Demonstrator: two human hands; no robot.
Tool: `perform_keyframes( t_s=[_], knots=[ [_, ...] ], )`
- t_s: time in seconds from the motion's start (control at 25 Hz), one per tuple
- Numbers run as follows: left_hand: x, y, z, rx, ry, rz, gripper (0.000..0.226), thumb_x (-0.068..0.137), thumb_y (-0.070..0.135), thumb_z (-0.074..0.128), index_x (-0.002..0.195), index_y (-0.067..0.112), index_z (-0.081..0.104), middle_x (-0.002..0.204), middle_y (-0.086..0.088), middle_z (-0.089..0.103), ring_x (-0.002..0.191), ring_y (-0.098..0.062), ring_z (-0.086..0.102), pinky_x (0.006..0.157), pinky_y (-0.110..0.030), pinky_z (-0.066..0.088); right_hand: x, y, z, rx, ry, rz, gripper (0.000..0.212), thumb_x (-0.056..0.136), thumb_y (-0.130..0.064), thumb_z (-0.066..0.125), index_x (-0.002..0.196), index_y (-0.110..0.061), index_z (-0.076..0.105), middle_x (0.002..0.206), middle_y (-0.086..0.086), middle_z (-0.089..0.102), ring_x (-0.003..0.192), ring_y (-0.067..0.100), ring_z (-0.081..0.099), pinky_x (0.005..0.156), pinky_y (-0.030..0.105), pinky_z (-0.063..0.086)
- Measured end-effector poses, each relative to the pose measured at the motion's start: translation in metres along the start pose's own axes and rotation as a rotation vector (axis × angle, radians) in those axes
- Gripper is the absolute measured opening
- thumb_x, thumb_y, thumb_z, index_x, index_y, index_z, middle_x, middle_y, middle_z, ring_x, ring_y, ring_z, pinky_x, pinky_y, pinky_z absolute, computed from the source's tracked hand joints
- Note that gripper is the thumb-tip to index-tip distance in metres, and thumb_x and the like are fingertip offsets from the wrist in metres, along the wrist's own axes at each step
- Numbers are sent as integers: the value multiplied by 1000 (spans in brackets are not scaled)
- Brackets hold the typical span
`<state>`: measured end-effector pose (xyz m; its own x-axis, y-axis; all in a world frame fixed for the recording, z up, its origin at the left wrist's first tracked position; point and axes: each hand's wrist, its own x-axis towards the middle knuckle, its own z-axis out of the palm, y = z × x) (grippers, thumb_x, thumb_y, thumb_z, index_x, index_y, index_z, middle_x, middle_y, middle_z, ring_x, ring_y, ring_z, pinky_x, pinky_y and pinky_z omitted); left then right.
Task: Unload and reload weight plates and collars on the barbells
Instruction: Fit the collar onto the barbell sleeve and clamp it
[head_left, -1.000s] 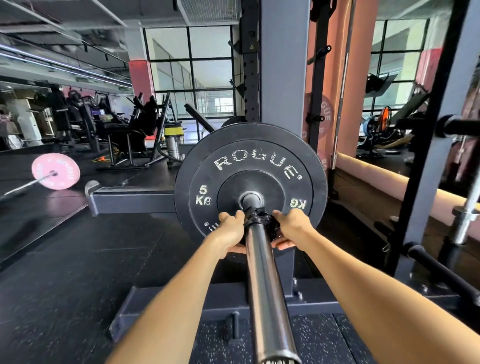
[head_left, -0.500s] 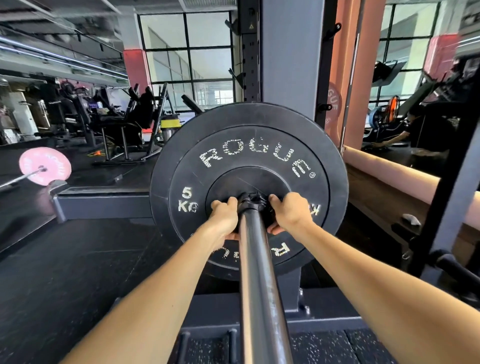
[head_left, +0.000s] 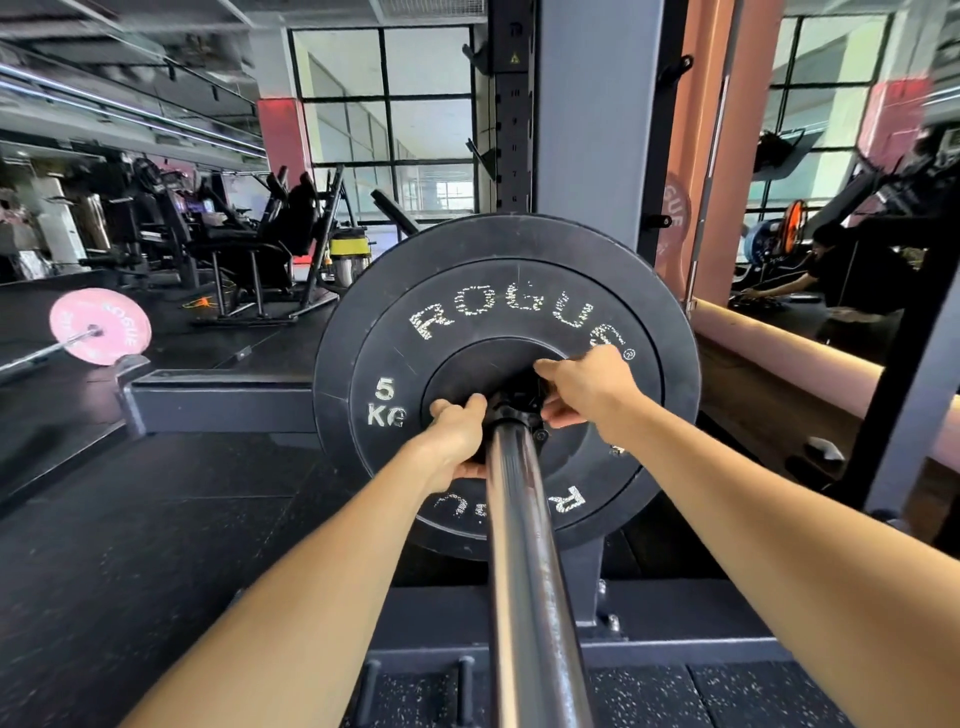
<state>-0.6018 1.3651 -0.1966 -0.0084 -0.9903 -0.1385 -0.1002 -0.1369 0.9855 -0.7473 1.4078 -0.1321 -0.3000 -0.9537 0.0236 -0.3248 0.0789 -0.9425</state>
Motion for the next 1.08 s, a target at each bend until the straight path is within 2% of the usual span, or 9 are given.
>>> perform_keyframes(
  t_s=[0.08,0.24,0.36,0.44,0.52,0.64,0.8,0.92,1.08],
  knots=[
    [-1,0,-1,-23,-8,-15,24,101,41,39,104,17,32,109,-10,53,82,-22,63,45,-29,54,-1,1,0,173,-37,133,33,85,-26,77,100,1,66,75,8,63,58,20,60,49,30,58],
    [-4,3,0,-32,-16,-26,29,101,41,39,113,16,31,107,-10,56,80,-22,65,44,-30,54,-2,-2,13,151,-117,250,31,80,-38,79,84,-15,59,72,-2,47,60,13,43,49,26,44],
    [-4,4,2,-32,-11,-14,31,100,43,41,113,16,32,112,-11,58,82,-23,67,45,-31,54,0,-3,27,123,-109,233,35,76,-41,82,92,-17,62,69,-4,49,59,12,43,49,25,39],
    [-6,2,0,-25,-17,-13,30,100,43,41,112,17,33,115,-11,58,85,-24,67,47,-31,55,1,2,31,112,-114,242,46,72,-50,82,98,-17,62,81,-3,54,71,15,50,52,26,41],
    [-6,0,-4,8,-36,-20,33,100,45,39,117,17,35,122,-12,58,90,-26,68,58,-36,59,3,10,29,136,-123,213,52,72,-56,79,99,-15,63,86,-1,56,77,16,52,54,26,43],
    [-9,8,-10,103,-79,-80,68,94,66,31,137,14,34,131,-15,56,107,-32,64,80,-44,57,4,29,21,322,-116,214,39,90,-48,64,76,-13,54,63,1,46,53,14,43,45,24,42],
    [-26,31,-6,109,-168,-135,98,68,91,43,135,19,39,132,-4,49,104,-27,65,61,-37,60,-3,57,20,373,-155,383,28,99,-26,51,81,-4,54,71,10,57,60,21,56,51,31,53],
    [-24,33,-1,171,-110,-96,87,69,78,60,127,14,48,132,-3,49,107,-26,61,62,-38,60,-8,61,24,413,-178,390,29,101,-22,51,79,-3,56,75,11,61,63,20,60,40,25,51],
    [-26,24,7,75,-11,-90,74,75,62,63,124,14,39,108,-5,57,88,-19,61,53,-31,49,-11,62,22,416,-156,356,26,99,-11,55,76,-1,59,67,12,63,40,16,62,34,22,47]
  ],
)
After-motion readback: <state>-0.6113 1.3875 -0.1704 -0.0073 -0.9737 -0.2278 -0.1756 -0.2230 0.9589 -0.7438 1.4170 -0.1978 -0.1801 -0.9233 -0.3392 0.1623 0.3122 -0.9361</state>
